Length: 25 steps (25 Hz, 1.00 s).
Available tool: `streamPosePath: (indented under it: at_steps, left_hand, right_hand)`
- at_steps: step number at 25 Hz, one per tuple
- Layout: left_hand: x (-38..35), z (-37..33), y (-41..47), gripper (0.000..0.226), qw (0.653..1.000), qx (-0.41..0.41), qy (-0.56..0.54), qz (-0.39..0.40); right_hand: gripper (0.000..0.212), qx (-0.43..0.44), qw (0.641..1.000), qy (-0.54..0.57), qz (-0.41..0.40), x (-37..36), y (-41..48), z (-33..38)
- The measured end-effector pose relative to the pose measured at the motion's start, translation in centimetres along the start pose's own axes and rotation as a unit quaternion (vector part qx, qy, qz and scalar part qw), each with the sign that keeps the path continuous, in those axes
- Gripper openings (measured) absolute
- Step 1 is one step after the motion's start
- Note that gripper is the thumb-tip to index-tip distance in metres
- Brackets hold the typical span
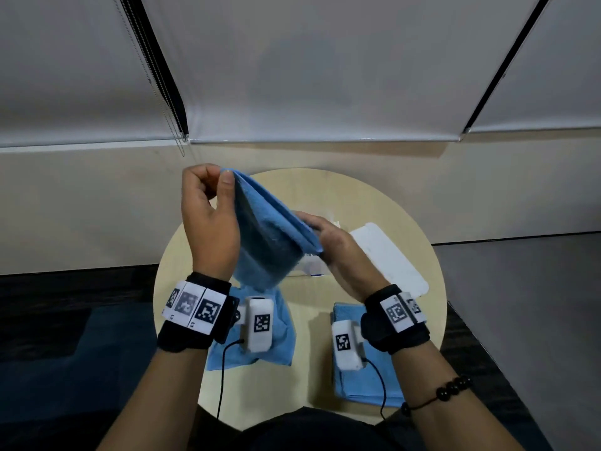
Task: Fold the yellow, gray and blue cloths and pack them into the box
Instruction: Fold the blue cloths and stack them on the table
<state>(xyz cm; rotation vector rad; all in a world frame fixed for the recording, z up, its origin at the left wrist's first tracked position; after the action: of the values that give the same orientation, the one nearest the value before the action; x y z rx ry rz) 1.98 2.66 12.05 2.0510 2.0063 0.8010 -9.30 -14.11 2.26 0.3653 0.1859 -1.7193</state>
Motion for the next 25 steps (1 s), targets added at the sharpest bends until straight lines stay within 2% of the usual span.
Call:
streamPosePath:
  at_steps: [2,4,5,8,11,15,19,22,23,25]
  left_hand:
    - [0.0,-0.8,0.1,0.009,0.999,0.004,-0.035,-0.012]
    - [0.2,-1.2,0.0,0.011,0.999,-0.008,-0.040,-0.021]
    - [0.4,-1.1,0.1,0.010,0.999,-0.014,-0.040,-0.024]
    - [1.5,0.8,0.8,0.005,0.998,0.006,-0.035,-0.044]
    - [2.0,2.7,1.0,0.008,0.997,0.032,-0.040,-0.052]
    - [1.7,3.4,0.9,0.012,0.995,0.051,-0.058,-0.058]
    - [1.4,4.6,0.8,0.011,0.996,0.069,-0.025,-0.053]
    - [0.4,6.0,0.2,0.009,0.987,0.146,0.065,0.001]
    - [-0.1,6.0,0.1,0.014,0.983,0.140,0.113,0.040]
    - [-2.1,4.1,-0.4,0.022,0.975,0.042,0.150,0.159]
  right_hand:
    - [0.052,0.018,0.996,-0.084,-0.013,-1.6,0.4,-1.2]
    - [0.027,0.053,0.981,-0.170,-0.075,-2.1,0.9,-1.8]
    - [0.016,0.077,0.977,-0.168,-0.108,-1.8,0.9,-1.4]
    - [0.017,0.116,0.975,-0.050,-0.181,0.2,1.1,1.8]
    - [0.026,0.123,0.981,0.023,-0.148,0.3,1.9,4.7]
    - [0.030,0.111,0.985,0.041,-0.122,-0.1,2.1,4.8]
    - [0.029,0.082,0.990,0.050,-0.102,-0.2,1.8,4.1]
    - [0.031,0.018,0.997,0.037,-0.068,-0.3,1.6,2.9]
    - [0.032,-0.009,0.998,0.030,-0.061,-0.4,1.4,2.2]
    - [0.034,-0.049,0.998,0.004,-0.050,-0.7,1.2,1.1]
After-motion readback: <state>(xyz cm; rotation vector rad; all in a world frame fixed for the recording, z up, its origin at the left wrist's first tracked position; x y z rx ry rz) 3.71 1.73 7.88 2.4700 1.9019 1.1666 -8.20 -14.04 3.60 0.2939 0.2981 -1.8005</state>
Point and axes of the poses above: each hand's wrist, its own y-axis towards the middle knuckle, its own x-axis out of the back of the hand, z = x × y, the point moved 7 cm from there along y, towards the middle knuckle, and after that the axes turned 15 degrees about y, right-handed, at the moved point
